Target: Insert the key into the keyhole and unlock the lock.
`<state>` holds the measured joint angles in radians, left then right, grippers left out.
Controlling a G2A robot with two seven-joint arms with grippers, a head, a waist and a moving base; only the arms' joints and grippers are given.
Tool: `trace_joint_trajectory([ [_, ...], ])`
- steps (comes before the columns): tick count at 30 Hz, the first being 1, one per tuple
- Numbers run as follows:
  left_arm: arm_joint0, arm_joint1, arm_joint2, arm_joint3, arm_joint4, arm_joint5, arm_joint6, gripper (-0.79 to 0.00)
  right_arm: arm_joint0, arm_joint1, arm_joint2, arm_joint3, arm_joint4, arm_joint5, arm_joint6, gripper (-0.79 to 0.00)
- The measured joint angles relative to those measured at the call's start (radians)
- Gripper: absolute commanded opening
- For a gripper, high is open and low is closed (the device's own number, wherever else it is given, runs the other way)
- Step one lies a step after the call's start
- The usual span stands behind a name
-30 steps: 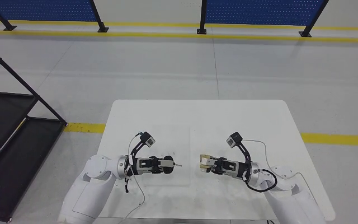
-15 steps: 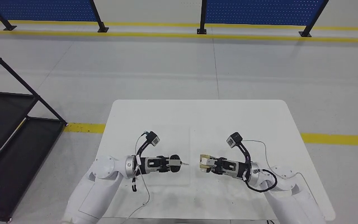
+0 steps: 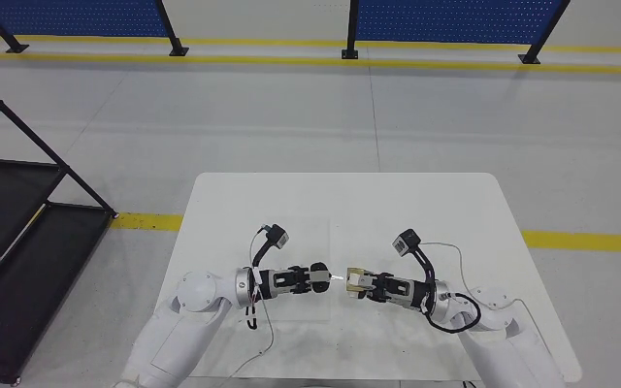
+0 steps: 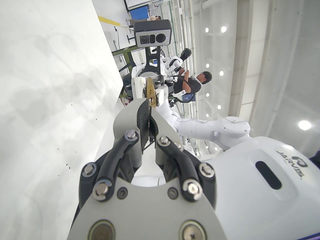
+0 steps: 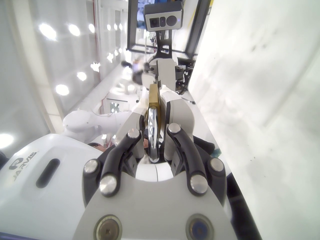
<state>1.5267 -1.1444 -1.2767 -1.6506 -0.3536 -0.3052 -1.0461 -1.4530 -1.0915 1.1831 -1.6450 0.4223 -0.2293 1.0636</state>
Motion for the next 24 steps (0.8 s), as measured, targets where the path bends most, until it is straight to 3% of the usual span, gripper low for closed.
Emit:
trace_joint_trajectory([
  [24, -0.023, 0.009, 0.038, 0.013, -0.011, -0.002, 0.031, -0.785, 0.0, 0.0, 0.0, 0.0, 0.0, 0.0, 0.0, -0.785],
])
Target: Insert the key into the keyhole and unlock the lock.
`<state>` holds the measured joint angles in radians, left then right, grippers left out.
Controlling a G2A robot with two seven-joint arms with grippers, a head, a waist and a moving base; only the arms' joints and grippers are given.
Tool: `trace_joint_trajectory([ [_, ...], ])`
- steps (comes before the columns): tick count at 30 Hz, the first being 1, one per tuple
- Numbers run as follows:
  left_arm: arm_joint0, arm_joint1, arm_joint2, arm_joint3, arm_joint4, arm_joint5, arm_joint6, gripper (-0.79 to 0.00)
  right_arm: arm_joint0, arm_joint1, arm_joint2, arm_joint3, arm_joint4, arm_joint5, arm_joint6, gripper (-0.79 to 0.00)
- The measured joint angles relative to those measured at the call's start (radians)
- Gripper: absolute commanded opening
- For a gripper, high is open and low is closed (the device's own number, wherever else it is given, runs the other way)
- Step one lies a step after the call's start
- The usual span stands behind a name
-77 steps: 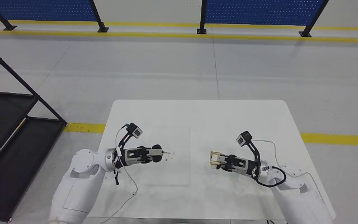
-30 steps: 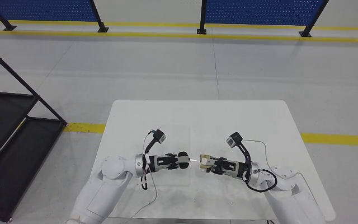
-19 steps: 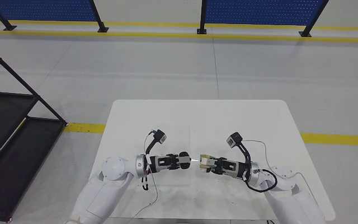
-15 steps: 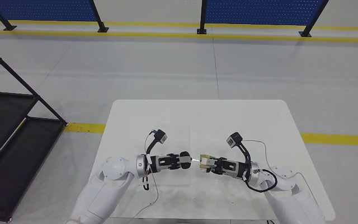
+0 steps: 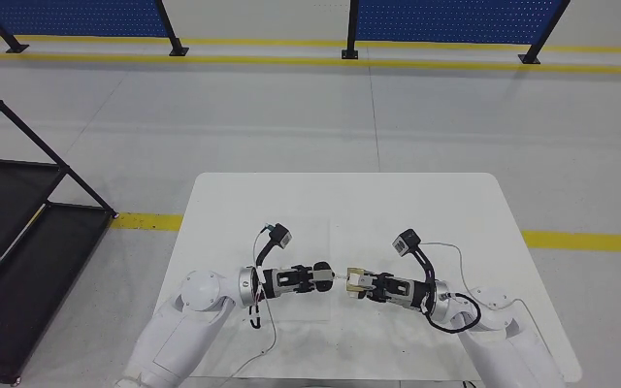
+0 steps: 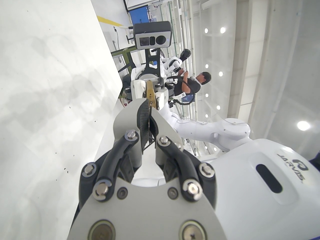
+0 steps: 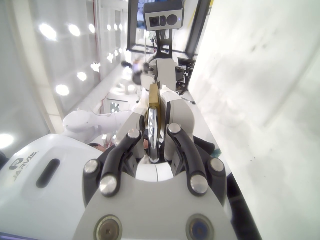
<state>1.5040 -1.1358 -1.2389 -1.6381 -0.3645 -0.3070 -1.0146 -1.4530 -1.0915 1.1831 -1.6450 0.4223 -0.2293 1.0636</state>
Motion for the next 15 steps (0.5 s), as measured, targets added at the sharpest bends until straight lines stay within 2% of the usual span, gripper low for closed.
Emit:
trace_joint_trajectory([
  [15, -0.011, 0.006, 0.015, 0.005, -0.007, -0.002, 0.009, -0.785, 0.0, 0.0, 0.0, 0.0, 0.0, 0.0, 0.0, -0.785],
])
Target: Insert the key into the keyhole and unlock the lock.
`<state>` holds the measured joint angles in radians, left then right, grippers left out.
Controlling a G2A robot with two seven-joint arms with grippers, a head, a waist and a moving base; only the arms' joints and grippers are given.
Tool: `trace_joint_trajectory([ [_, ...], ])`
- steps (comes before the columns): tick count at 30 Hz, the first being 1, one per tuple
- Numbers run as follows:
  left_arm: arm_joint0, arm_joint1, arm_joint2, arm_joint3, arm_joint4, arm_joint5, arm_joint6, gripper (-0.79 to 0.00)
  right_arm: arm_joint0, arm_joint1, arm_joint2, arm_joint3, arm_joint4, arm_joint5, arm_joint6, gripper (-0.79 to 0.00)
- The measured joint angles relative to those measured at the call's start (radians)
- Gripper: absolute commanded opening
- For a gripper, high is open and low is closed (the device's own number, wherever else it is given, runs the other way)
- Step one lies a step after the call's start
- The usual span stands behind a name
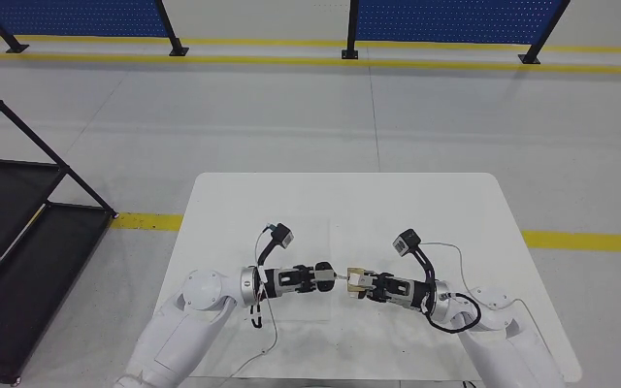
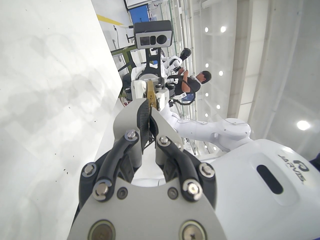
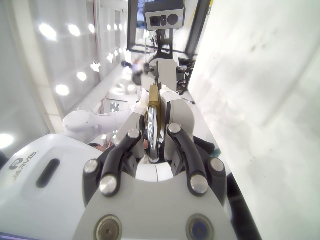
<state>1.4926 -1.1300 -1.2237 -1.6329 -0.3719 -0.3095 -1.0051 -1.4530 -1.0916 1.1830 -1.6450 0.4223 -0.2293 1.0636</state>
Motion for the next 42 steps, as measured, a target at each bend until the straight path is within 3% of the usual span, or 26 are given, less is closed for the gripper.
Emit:
trace_joint_trajectory([
  [10, 0.058, 0.022, -0.086, -0.046, 0.002, 0.015, -0.006, -0.785, 0.0, 0.0, 0.0, 0.0, 0.0, 0.0, 0.0, -0.785],
  [20, 0.057, 0.022, -0.087, -0.048, 0.005, 0.015, -0.005, -0.785, 0.0, 0.0, 0.0, 0.0, 0.0, 0.0, 0.0, -0.785],
  [22, 0.053, 0.024, -0.092, -0.067, 0.053, -0.026, 0.02, -0.785, 0.0, 0.0, 0.0, 0.0, 0.0, 0.0, 0.0, -0.785],
  [26, 0.064, 0.032, -0.115, -0.106, 0.309, -0.15, 0.097, -0.785, 0.0, 0.0, 0.0, 0.0, 0.0, 0.0, 0.0, -0.785],
  [32, 0.104, 0.037, -0.119, -0.198, 0.796, -0.266, 0.309, -0.785, 0.0, 0.0, 0.0, 0.0, 0.0, 0.0, 0.0, -0.785],
  [40, 0.149, 0.047, -0.136, -0.303, 1.491, -0.428, 0.706, -0.785, 0.0, 0.0, 0.0, 0.0, 0.0, 0.0, 0.0, -0.785],
  [42, 0.163, 0.05, -0.134, -0.326, 1.662, -0.422, 0.804, -0.785, 0.0, 0.0, 0.0, 0.0, 0.0, 0.0, 0.0, -0.785],
])
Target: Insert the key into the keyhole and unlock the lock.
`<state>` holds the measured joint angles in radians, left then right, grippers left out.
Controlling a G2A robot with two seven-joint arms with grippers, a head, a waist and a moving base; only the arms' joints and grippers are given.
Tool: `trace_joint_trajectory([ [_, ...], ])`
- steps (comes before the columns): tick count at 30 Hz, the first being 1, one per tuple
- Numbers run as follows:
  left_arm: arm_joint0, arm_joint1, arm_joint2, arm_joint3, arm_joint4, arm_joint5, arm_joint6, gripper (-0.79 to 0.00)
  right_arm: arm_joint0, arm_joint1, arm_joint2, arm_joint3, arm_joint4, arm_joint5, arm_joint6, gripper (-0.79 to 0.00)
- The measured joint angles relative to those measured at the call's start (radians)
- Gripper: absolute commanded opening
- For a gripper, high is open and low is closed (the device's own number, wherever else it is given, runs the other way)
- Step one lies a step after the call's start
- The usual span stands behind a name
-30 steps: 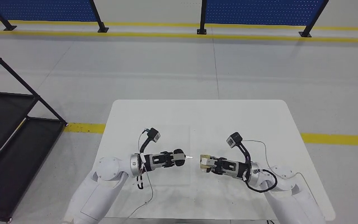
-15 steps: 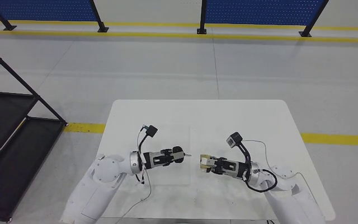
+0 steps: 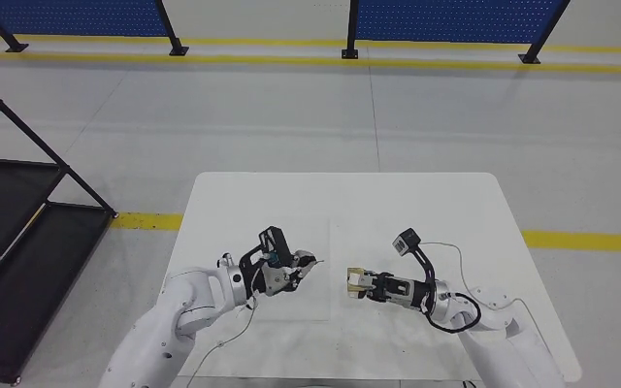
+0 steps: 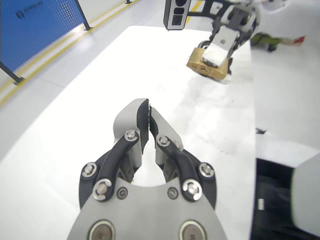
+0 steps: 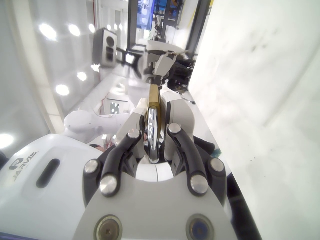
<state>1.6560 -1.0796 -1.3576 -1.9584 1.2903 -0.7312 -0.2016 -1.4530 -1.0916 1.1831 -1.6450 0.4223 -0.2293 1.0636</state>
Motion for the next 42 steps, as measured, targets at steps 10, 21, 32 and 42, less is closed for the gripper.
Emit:
trace_joint_trajectory([
  [10, 0.071, 0.019, 0.043, -0.018, 0.614, 0.21, 0.437, -0.785, 0.0, 0.0, 0.0, 0.0, 0.0, 0.0, 0.0, -0.785],
  [21, 0.068, 0.019, 0.045, -0.02, 0.609, 0.208, 0.433, -0.785, 0.0, 0.0, 0.0, 0.0, 0.0, 0.0, 0.0, -0.785],
  [32, -0.097, 0.069, 0.075, 0.067, 1.071, 0.237, 0.971, -0.785, 0.0, 0.0, 0.0, 0.0, 0.0, 0.0, 0.0, -0.785],
  [42, -0.19, 0.1, 0.085, 0.156, 1.378, 0.57, 1.32, -0.785, 0.0, 0.0, 0.0, 0.0, 0.0, 0.0, 0.0, -0.785],
])
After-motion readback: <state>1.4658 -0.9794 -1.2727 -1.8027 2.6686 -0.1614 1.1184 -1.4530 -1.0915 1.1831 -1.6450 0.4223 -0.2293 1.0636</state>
